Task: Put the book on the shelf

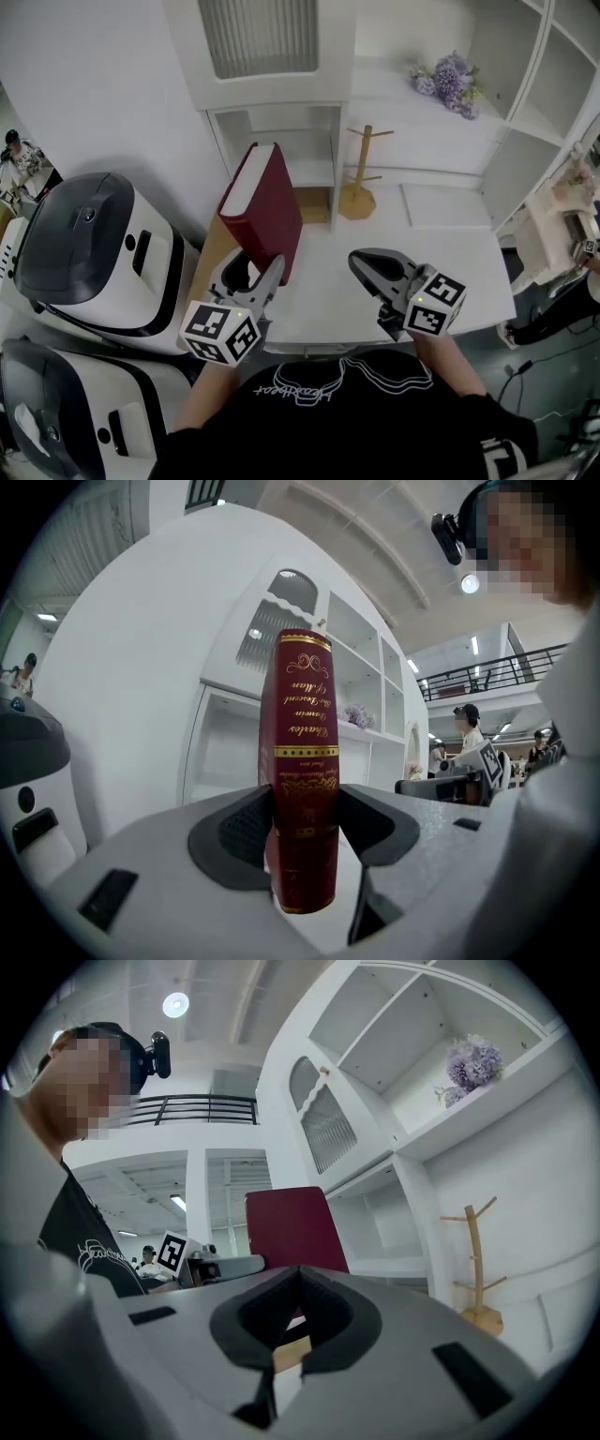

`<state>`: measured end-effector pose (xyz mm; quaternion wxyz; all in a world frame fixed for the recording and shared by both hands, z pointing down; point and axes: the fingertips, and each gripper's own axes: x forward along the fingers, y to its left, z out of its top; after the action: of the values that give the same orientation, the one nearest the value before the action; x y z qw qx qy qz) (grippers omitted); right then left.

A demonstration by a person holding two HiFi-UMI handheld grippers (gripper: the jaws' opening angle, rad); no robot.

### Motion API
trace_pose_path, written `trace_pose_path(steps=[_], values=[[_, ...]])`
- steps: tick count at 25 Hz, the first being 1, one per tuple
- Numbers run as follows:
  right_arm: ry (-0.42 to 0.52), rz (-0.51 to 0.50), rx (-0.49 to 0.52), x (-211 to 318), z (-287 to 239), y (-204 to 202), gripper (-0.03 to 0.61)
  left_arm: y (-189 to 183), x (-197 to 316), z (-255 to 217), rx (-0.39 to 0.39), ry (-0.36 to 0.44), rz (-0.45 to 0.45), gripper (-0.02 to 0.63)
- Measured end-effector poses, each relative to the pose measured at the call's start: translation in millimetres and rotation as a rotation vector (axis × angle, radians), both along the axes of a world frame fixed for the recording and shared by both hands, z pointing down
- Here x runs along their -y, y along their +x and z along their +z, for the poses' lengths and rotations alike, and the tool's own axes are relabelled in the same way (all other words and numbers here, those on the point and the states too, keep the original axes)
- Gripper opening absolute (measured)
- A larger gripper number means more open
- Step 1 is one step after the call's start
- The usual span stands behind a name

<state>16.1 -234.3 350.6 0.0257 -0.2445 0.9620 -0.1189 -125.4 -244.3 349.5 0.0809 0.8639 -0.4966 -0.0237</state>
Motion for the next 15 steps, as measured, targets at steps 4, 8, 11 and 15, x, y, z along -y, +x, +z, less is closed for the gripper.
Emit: trace_pose_path(steps=[4, 8, 11, 15], values=[[-0.004, 0.008, -0.007, 16.6, 2.8, -4.7, 0.006, -11.3, 21.5, -2.6, 0.010, 0.016, -0.006, 0.221], [-0.010, 0.005, -0.013, 30.7, 6.9, -12.0, 0.006, -23.0, 42.1, -1.7, 0.031, 0.025, -0.024, 0.221], [-0.013, 0.009, -0.016, 42.1, 8.6, -15.0, 0.006, -30.7, 56.3, 2.5, 0.040, 0.015, -0.042, 0.221], [-0.019, 0.010, -0.019, 54.1, 10.5, -18.8, 0.006, -39.0, 72.0, 4.8, 0.066, 0.019, -0.062, 0.221]])
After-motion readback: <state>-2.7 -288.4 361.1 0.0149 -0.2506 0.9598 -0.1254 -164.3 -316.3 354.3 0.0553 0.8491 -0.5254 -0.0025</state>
